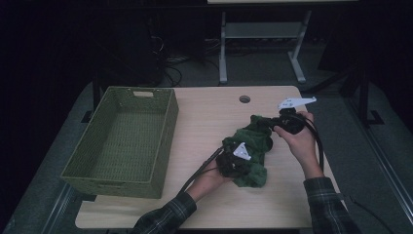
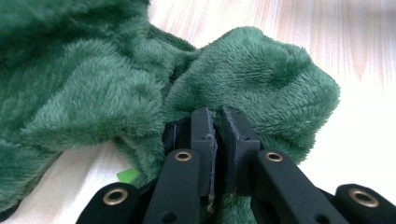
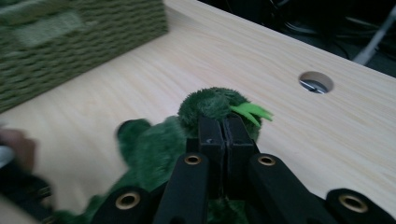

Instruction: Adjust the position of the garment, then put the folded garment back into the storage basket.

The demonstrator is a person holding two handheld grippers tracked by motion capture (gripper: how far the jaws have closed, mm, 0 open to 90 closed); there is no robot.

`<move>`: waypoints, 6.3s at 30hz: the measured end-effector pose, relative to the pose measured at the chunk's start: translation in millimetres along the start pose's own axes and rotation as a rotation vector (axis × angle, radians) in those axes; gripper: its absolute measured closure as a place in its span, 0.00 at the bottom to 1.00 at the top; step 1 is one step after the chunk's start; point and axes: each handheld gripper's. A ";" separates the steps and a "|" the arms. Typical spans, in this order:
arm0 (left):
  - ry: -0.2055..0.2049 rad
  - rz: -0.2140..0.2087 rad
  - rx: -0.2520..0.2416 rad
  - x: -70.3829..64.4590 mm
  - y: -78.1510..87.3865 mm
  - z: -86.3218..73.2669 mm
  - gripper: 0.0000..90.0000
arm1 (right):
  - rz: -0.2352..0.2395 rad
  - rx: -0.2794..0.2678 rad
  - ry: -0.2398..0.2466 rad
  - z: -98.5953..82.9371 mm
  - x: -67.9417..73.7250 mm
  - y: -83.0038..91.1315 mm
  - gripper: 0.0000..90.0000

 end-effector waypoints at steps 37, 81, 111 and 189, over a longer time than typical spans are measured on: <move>-0.066 0.193 -0.165 31.2 44.9 45.2 0.53 | 0.082 -0.107 0.036 -23.8 57.8 50.2 0.98; -0.135 0.150 -0.210 -10.4 70.4 13.4 0.96 | 0.065 -0.043 0.071 -69.2 62.2 70.7 0.98; -0.164 0.046 -0.066 -30.5 50.3 -34.9 0.97 | 0.118 0.033 0.026 -113.4 70.9 94.6 0.82; 0.021 0.097 -0.048 -4.4 76.0 -36.4 0.96 | 0.060 -0.029 -0.050 -96.2 35.5 83.9 0.82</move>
Point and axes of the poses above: each handheld gripper's, and its own axes: y roughly backward along the jaws, z roughly out of its top, x roughly to its left, and after that the axes turned 11 degrees about -x, right-handed
